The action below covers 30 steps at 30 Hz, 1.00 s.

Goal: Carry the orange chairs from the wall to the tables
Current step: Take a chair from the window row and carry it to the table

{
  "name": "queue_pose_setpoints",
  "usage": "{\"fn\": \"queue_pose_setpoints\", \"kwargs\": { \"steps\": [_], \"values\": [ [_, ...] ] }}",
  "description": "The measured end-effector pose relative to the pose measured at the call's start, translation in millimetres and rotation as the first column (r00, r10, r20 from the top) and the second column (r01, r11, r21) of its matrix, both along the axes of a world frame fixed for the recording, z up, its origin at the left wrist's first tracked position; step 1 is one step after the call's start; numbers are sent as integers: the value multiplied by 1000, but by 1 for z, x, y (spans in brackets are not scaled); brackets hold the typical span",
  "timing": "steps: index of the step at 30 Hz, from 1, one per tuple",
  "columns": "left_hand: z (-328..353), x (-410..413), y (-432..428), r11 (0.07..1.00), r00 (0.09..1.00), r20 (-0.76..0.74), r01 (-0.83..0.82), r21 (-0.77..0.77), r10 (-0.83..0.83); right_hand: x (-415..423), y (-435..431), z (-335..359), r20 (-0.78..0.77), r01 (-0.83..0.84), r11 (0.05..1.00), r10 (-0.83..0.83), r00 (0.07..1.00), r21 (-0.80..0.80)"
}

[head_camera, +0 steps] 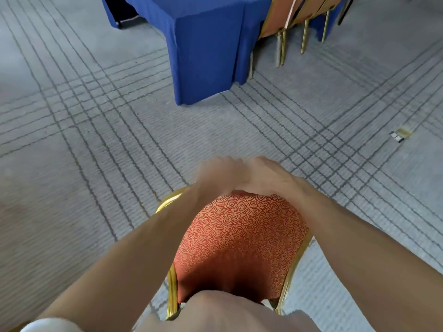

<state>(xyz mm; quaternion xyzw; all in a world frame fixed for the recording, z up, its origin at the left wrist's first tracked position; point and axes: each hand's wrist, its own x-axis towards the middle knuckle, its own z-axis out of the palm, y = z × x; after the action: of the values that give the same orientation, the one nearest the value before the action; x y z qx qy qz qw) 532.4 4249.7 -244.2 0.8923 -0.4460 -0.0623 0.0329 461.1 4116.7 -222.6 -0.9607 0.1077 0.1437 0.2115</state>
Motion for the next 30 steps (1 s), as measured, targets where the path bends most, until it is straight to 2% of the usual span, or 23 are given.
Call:
{"fn": "queue_pose_setpoints", "kwargs": {
  "steps": [6, 10, 13, 15, 18, 20, 21, 23, 25, 27, 30],
  "values": [
    [38, 47, -46, 995, 999, 44, -22, -97, 27, 40, -41, 42, 113, -63, 987, 79, 990, -145],
    [56, 65, -78, 962, 982, -108, -177, -207, 158, 65, -74, 48, 150, -92, 972, 126, 981, -215],
    [59, 78, -96, 934, 977, -91, -212, -287, 193, 84, -94, 43, 199, -141, 952, 198, 960, -270],
    [44, 94, -114, 909, 956, -89, -294, -295, 280, 101, -112, 33, 224, -168, 942, 238, 945, -292],
    [19, 117, -152, 860, 896, -171, -441, -257, 409, 130, -149, 10, 199, -184, 927, 258, 946, -328],
    [-3, 131, -171, 883, 902, -218, -417, -217, 372, 143, -176, -13, 150, -182, 936, 235, 960, -301],
    [-13, 134, -181, 913, 922, -242, -352, -206, 302, 146, -187, -23, 128, -180, 940, 225, 966, -290],
    [-24, 133, -208, 930, 940, -248, -290, -226, 233, 151, -215, -42, 151, -180, 934, 236, 960, -310],
    [-23, 134, -230, 889, 923, -209, -371, -269, 323, 160, -233, -46, 205, -185, 923, 263, 943, -336],
    [-23, 148, -244, 829, 867, -178, -497, -257, 465, 179, -243, -41, 247, -203, 929, 285, 926, -311],
    [-18, 182, -253, 826, 851, -174, -523, -211, 495, 208, -252, -34, 313, -192, 940, 279, 908, -281]
  ]
}}
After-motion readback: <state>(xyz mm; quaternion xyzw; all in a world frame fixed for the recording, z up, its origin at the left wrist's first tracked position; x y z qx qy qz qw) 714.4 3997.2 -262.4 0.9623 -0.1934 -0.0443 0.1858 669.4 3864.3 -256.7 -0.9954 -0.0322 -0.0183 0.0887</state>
